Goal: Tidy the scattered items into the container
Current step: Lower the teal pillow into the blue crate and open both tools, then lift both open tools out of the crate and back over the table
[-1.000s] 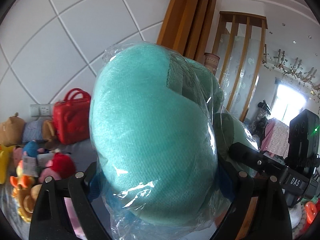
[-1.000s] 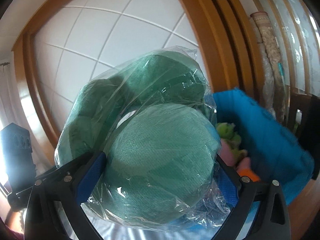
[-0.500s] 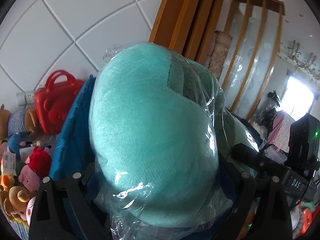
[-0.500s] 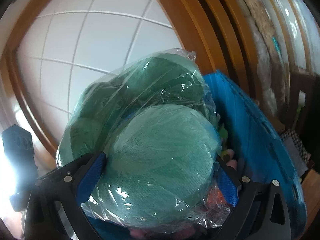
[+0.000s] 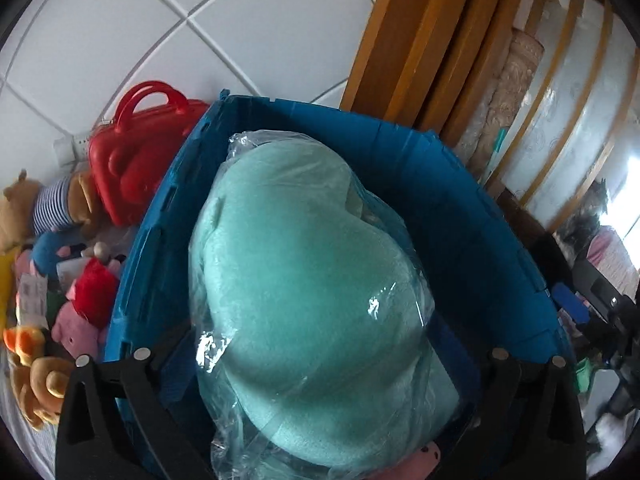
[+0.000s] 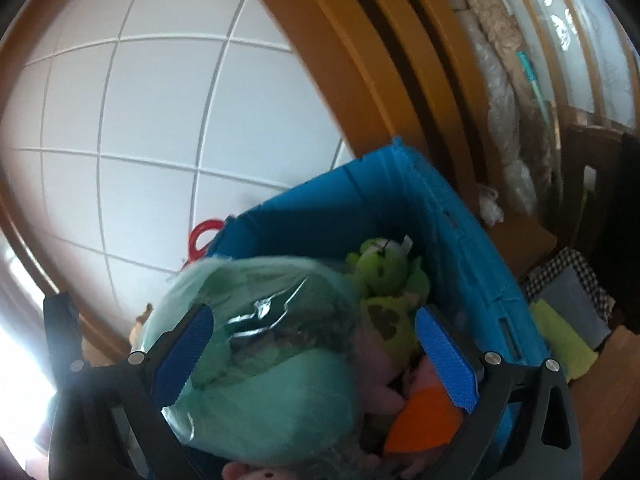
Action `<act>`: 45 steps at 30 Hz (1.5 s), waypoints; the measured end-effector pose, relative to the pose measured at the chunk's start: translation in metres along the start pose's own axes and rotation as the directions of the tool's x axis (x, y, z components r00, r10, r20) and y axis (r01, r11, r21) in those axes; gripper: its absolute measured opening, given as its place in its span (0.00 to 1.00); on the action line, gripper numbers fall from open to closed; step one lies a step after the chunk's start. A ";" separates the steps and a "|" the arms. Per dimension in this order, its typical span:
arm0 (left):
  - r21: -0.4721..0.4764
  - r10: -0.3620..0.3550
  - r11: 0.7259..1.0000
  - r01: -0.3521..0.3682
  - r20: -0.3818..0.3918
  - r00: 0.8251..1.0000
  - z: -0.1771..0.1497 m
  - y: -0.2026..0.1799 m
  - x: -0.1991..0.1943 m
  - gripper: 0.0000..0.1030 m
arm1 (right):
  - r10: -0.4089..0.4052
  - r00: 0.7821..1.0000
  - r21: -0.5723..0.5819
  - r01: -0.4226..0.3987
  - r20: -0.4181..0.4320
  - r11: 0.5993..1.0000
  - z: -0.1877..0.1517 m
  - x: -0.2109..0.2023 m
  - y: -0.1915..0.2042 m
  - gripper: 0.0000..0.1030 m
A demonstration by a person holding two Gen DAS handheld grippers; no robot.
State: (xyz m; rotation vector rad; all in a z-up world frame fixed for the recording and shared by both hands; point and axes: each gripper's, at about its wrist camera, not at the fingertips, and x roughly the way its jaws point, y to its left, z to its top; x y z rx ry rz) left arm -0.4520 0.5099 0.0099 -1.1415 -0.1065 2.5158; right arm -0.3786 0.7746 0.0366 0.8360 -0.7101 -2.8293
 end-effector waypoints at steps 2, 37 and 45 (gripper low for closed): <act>0.045 0.015 0.999 -0.016 0.005 1.000 0.004 -0.010 0.000 1.00 | 0.007 1.000 -0.019 -0.007 -0.010 1.000 -0.010 -0.006 0.013 0.99; 0.158 0.120 0.976 -0.153 0.201 0.972 -0.090 -0.017 -0.133 1.00 | -0.105 0.994 -0.249 0.092 -0.037 0.964 -0.106 -0.069 0.088 0.99; 0.157 0.100 0.979 -0.130 0.186 0.977 -0.127 0.008 -0.166 1.00 | -0.167 0.986 -0.273 0.156 -0.019 0.949 -0.145 -0.097 0.124 0.99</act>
